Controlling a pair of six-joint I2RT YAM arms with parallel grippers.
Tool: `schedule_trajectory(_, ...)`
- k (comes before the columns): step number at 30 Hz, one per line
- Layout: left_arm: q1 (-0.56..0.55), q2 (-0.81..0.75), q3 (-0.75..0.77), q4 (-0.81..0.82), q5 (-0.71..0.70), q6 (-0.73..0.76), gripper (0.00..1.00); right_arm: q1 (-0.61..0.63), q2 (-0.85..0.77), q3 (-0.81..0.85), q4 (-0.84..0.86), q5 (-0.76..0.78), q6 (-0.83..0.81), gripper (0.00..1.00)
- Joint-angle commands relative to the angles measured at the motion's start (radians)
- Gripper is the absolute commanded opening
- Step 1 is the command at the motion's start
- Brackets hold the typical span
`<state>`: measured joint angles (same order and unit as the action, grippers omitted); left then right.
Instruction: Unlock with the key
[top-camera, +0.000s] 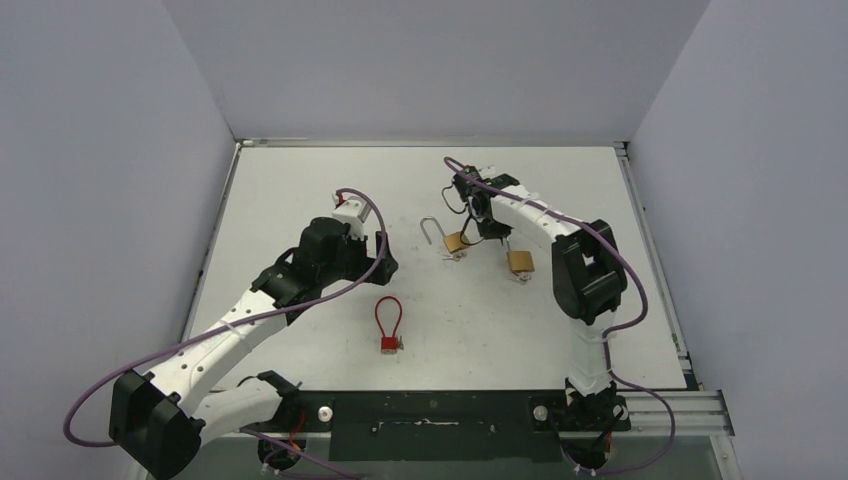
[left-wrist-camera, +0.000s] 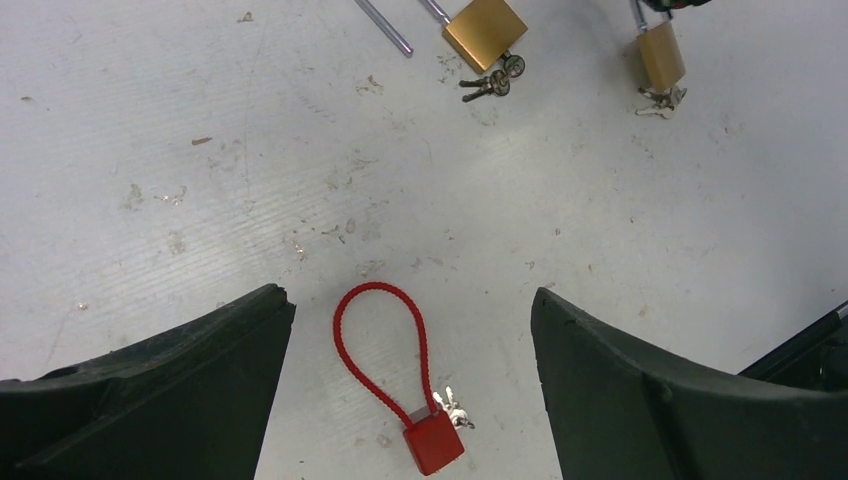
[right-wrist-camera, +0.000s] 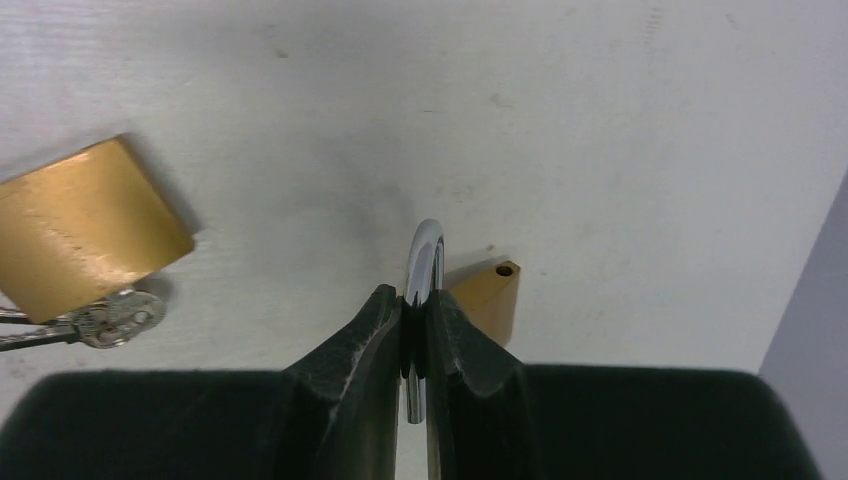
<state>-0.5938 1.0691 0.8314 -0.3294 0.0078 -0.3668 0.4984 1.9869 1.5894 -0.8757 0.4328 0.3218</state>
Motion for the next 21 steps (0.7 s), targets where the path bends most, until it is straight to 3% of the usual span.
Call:
schedule_trajectory(1,0.007,-0.036,-0.013,0.003,-0.015,-0.030,0.87,0.050,0.055,0.076,0.024,-0.020,0.022,0.03)
schedule_trajectory(7,0.009,-0.037,-0.023,0.002,-0.013,-0.047,0.87,0.056,0.118,0.067,0.071,-0.041,0.036,0.04)
schedule_trajectory(11,0.009,-0.031,-0.037,-0.003,-0.037,-0.076,0.87,0.045,0.127,0.052,0.117,-0.067,0.038,0.21)
schedule_trajectory(16,0.009,-0.035,-0.065,-0.015,-0.106,-0.147,0.87,0.037,0.061,0.000,0.189,-0.150,0.041,0.50)
schedule_trajectory(21,0.013,-0.052,-0.094,-0.030,-0.179,-0.205,0.87,0.043,-0.108,-0.135,0.292,-0.247,0.065,0.61)
